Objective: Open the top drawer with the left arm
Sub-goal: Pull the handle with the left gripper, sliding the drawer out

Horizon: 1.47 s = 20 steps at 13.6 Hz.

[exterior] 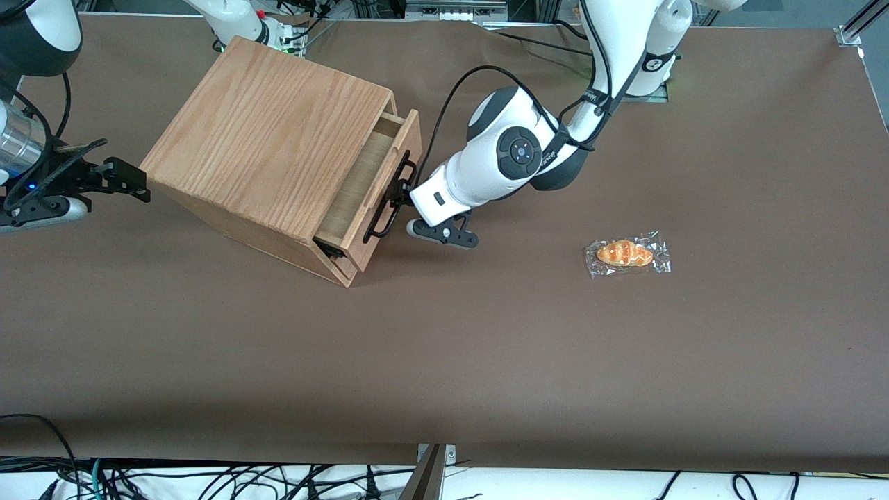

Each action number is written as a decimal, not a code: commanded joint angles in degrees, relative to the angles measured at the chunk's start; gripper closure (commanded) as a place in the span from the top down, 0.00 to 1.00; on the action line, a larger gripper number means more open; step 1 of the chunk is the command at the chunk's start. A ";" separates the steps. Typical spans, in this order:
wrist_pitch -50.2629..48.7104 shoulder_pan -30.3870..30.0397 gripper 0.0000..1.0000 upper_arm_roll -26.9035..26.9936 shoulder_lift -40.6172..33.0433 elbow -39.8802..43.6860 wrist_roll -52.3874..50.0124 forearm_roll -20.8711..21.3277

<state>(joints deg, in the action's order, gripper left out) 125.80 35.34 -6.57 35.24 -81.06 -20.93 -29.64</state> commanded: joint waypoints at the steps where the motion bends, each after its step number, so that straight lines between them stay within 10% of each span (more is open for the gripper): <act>1: -0.90 -0.53 1.00 1.64 0.71 1.60 0.37 1.96; 20: -2.22 -6.60 1.00 1.64 0.53 1.60 0.54 4.33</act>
<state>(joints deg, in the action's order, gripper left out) 124.40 29.99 -5.41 35.23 -80.58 -20.70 -27.72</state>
